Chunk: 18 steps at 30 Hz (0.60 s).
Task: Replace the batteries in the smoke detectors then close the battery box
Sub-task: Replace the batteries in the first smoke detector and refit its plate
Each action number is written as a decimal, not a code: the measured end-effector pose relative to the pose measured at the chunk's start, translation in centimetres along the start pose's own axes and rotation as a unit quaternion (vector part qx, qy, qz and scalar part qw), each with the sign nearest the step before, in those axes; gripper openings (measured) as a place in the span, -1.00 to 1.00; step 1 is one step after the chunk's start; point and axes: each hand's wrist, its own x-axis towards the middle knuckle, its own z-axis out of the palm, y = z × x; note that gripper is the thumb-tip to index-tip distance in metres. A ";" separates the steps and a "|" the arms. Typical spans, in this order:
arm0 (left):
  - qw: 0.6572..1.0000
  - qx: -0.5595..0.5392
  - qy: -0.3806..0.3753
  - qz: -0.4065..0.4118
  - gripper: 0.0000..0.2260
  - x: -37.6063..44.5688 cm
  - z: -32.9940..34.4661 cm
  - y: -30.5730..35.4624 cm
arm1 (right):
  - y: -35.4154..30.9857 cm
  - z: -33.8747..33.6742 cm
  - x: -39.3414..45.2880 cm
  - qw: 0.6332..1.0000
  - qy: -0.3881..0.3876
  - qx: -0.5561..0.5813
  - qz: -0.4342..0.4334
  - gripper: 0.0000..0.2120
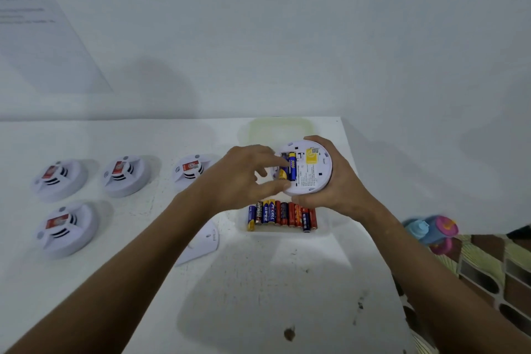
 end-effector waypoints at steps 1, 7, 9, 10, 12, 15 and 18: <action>0.999 -0.031 -0.007 -0.030 -0.63 0.3 -0.2 0.1 | 0.2 -0.3 0.0 1.000 -0.004 -0.003 0.001 -0.12; 0.997 -0.017 0.012 -0.072 -0.80 1.7 -0.6 1.0 | 1.6 -0.4 0.1 1.000 0.024 -0.013 0.002 -0.04; 0.992 -0.057 0.050 -0.097 -0.86 2.5 -1.1 0.7 | 1.8 -0.4 -0.1 0.999 0.039 -0.020 -0.002 -0.04; 0.987 -0.084 0.068 -0.117 -0.87 3.0 -1.5 0.1 | 1.9 -0.5 -0.2 0.999 0.046 -0.021 0.000 -0.04; 0.980 -0.108 0.077 -0.151 -0.87 4.1 -1.9 -1.5 | 2.0 -0.9 -0.3 0.998 0.058 -0.023 0.004 -0.07; 0.985 -0.046 0.002 -0.166 -0.87 5.6 -1.4 -4.9 | 1.8 -1.7 -0.4 0.997 0.068 -0.026 0.002 -0.09; 0.983 0.023 -0.085 -0.163 -0.82 7.0 -0.2 -7.1 | 2.0 -2.0 -0.2 0.997 0.063 -0.039 0.002 -0.07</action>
